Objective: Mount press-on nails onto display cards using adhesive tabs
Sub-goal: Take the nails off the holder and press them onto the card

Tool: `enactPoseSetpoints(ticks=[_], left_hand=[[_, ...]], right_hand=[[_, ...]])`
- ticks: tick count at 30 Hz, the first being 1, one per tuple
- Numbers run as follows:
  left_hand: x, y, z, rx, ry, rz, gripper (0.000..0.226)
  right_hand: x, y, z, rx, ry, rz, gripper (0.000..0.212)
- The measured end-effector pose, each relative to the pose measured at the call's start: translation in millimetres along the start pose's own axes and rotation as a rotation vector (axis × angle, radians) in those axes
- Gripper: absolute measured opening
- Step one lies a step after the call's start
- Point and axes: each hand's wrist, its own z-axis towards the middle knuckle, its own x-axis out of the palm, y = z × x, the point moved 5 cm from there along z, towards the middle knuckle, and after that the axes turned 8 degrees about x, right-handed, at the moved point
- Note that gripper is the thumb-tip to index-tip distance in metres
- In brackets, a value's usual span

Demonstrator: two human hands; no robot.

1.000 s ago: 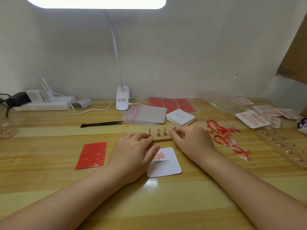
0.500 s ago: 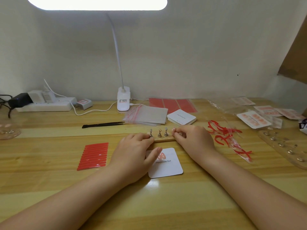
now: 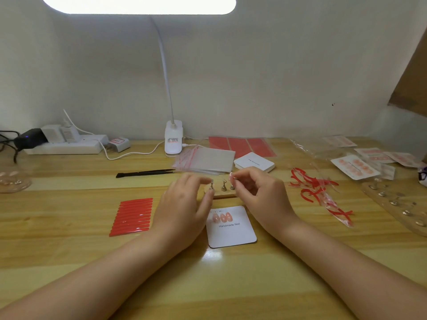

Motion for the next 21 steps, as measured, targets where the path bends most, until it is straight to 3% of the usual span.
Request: enactPoseSetpoints(ticks=[2,6,14,21], left_hand=[[-5.7,-2.8,0.8,0.024,-0.065,-0.062,0.033],[-8.3,-9.7,1.6,0.100,-0.047,-0.082,0.044],[-11.4,-12.0,1.2,0.140,-0.094,-0.071,0.021],[-11.1,-12.6,0.3,0.139,-0.068,-0.050,0.028]], right_hand=[[1.3,4.9,-1.6,-0.063,0.027,-0.004,0.010],[5.4,9.5,-4.2,-0.155,0.086,-0.020,0.011],[9.4,16.0,-7.1,-0.270,0.120,-0.069,0.009],[9.9,17.8,-7.0,-0.267,0.140,-0.057,0.008]])
